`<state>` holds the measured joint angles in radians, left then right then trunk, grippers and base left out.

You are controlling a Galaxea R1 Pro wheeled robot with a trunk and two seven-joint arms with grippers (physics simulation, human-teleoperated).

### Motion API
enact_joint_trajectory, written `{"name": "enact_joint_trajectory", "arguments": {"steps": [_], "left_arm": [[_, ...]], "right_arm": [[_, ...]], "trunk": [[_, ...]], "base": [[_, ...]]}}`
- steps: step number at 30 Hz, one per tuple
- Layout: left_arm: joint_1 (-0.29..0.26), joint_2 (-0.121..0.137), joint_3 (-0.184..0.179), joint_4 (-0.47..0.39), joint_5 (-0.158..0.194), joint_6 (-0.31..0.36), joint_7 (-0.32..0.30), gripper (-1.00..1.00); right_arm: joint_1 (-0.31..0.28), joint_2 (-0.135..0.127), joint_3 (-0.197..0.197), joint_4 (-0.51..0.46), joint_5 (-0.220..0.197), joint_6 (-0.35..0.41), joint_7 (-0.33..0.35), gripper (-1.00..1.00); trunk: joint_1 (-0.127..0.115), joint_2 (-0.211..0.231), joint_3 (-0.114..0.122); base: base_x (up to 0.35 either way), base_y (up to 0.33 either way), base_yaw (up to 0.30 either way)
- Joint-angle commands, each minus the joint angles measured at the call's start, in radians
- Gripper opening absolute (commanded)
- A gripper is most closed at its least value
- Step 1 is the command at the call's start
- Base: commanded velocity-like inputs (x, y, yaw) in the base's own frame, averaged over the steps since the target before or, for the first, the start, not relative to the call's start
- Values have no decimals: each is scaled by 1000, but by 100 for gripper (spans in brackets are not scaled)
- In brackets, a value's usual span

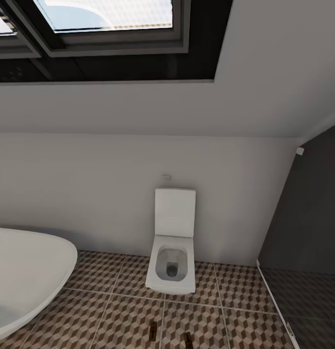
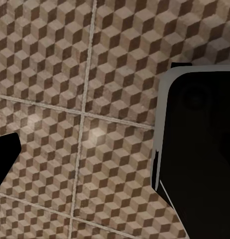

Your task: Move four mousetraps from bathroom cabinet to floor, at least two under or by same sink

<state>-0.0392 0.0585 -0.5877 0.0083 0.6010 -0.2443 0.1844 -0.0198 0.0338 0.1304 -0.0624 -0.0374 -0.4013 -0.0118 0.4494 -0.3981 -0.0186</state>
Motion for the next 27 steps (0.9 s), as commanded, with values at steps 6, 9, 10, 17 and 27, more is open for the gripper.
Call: {"name": "enact_joint_trajectory", "arguments": {"steps": [6,9,10,17,27], "left_arm": [[-1,0,-8,1,5,-3,3,100],[-1,0,-8,1,5,-3,3,100],[-1,0,-8,1,5,-3,3,100],[-1,0,-8,1,5,-3,3,100],[-1,0,-8,1,5,-3,3,100]], "right_arm": [[-1,0,6,1,-4,-4,-1,100],[-1,0,6,1,-4,-4,-1,100],[0,0,6,1,-4,-4,-1,100],[-1,0,6,1,-4,-3,-1,100],[-1,0,6,1,-4,-3,-1,100]], "trunk": [[1,-2,-2],[1,-2,-2],[1,-2,-2],[1,-2,-2],[1,-2,-2]], "base": [[0,0,0],[0,0,0],[0,0,0],[0,0,0],[0,0,0]]}}
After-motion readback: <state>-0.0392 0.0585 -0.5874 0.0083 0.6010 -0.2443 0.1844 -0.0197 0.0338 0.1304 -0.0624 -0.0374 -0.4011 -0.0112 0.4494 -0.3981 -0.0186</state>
